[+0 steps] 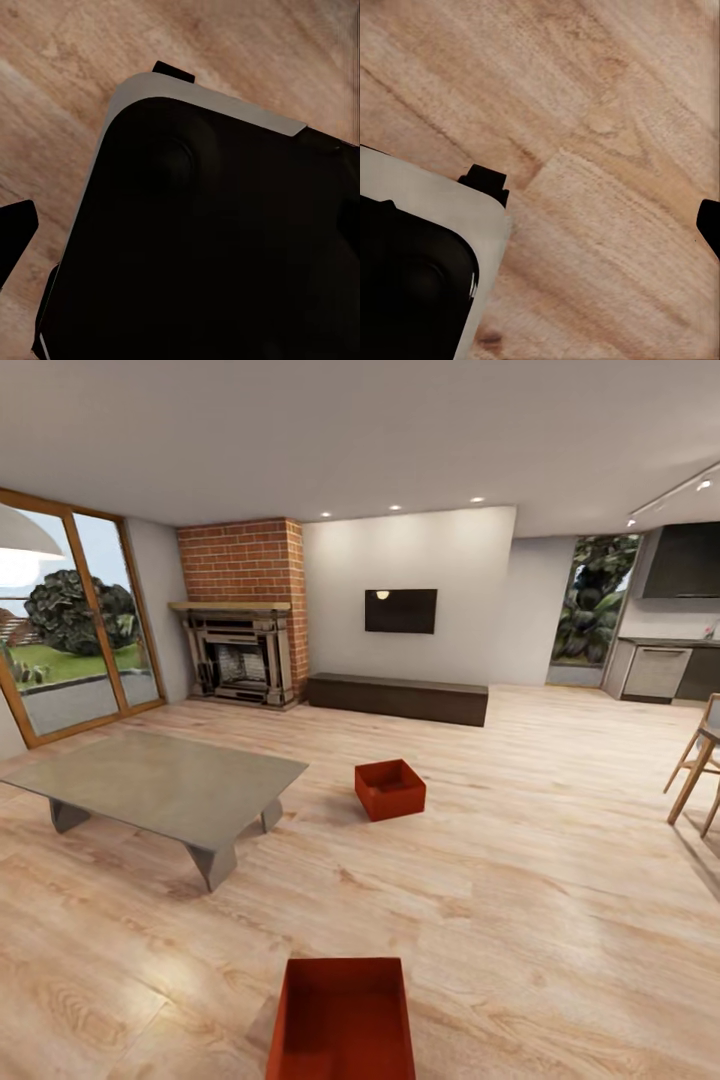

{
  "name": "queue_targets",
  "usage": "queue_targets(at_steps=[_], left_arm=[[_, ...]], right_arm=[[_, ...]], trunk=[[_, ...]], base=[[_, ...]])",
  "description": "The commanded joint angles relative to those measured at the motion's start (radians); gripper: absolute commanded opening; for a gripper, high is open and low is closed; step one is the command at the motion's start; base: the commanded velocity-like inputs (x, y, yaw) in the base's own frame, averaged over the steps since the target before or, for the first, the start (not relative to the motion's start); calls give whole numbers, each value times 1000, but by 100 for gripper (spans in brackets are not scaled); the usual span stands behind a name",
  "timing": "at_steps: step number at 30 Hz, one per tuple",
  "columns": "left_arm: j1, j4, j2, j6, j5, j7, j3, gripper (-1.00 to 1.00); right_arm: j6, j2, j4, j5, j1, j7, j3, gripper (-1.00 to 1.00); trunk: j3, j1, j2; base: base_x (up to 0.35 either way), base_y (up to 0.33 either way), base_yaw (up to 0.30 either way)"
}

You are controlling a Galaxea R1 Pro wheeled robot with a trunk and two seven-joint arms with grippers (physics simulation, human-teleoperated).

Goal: Move the two storage containers from the living room to the garage. In the garage, place one container on the floor and stack the other container on top of it (either order is fine).

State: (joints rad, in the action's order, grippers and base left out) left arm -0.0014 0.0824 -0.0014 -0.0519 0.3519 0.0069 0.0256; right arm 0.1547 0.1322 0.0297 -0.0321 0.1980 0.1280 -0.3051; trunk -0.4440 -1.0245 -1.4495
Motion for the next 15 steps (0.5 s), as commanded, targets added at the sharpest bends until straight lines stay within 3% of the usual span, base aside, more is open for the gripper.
queue_targets(at_steps=[1,8,15], left_arm=[[0,0,0,-2,2,1,2,100],[0,0,0,-2,2,1,3,100],[0,7,0,-2,2,2,2,100]], right_arm=[[6,1,3,-3,1,2,0,100],[5,0,3,-2,1,2,-1,100],[6,-1,4,0,1,1,0,100]], trunk=[[-1,-1,0],[-1,-1,0],[-1,-1,0]], base=[[292,0,0],[251,0,0],[38,0,73]])
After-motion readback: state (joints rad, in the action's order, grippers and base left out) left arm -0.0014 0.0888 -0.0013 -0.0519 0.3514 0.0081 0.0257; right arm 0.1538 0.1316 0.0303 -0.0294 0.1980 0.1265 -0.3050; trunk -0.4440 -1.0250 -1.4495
